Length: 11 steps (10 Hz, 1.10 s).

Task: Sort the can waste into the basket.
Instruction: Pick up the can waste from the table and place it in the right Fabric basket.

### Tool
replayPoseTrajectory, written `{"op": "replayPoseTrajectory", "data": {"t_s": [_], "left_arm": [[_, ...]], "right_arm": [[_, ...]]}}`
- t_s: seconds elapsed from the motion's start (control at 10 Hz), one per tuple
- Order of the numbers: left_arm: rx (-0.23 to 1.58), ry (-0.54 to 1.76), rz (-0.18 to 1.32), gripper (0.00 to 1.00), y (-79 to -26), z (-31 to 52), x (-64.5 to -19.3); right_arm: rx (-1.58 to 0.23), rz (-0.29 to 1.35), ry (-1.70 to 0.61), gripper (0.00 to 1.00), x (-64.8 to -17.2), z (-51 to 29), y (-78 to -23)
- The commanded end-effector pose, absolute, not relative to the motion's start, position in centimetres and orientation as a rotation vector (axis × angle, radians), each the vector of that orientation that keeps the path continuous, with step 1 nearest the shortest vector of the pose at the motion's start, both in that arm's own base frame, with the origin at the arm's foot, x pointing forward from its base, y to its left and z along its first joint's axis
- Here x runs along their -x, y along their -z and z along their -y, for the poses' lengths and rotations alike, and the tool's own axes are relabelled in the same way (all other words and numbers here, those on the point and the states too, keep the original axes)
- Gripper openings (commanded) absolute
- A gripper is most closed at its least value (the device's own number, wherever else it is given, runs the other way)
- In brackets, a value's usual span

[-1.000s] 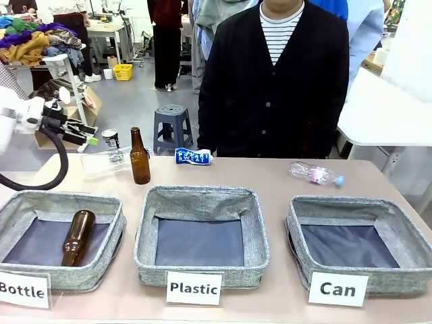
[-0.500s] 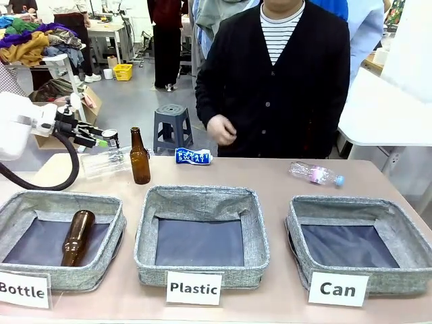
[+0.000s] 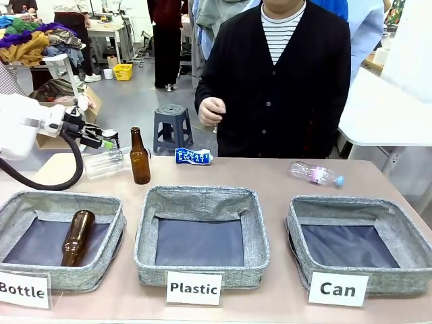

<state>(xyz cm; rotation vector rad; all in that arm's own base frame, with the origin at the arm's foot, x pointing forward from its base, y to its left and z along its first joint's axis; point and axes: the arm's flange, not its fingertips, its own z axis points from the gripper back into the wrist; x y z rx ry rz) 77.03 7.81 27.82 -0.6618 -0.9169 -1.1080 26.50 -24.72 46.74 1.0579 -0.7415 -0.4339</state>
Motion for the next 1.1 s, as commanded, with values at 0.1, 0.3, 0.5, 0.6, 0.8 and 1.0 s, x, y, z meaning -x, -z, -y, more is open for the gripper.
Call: {"op": "replayPoseTrajectory", "data": {"t_s": [0.1, 0.3, 0.5, 0.6, 0.8, 1.0], "left_arm": [[0.732, 1.137, 0.863, 1.00, -27.6, -7.0, -78.9], [0.750, 1.152, 0.869, 1.00, -27.4, -6.5, -79.1], [0.769, 1.155, 0.871, 0.42, -27.7, -6.6, -79.0], [0.789, 1.176, 0.884, 0.42, -27.9, -6.6, -78.8], [0.870, 1.220, 0.875, 0.37, -28.4, -7.0, -78.4], [0.878, 1.262, 0.914, 0.00, -32.4, -11.6, -76.7]], "right_arm": [[-1.065, 0.774, 0.415, 1.00, -26.8, 24.9, -46.8], [-1.065, 0.774, 0.415, 1.00, -26.8, 24.9, -46.8], [-1.065, 0.774, 0.415, 1.00, -26.8, 24.9, -46.8], [-1.065, 0.774, 0.415, 1.00, -26.8, 24.9, -46.8], [-1.065, 0.774, 0.415, 1.00, -26.8, 24.9, -46.8], [-1.065, 0.774, 0.415, 1.00, -26.8, 24.9, -46.8]]}}
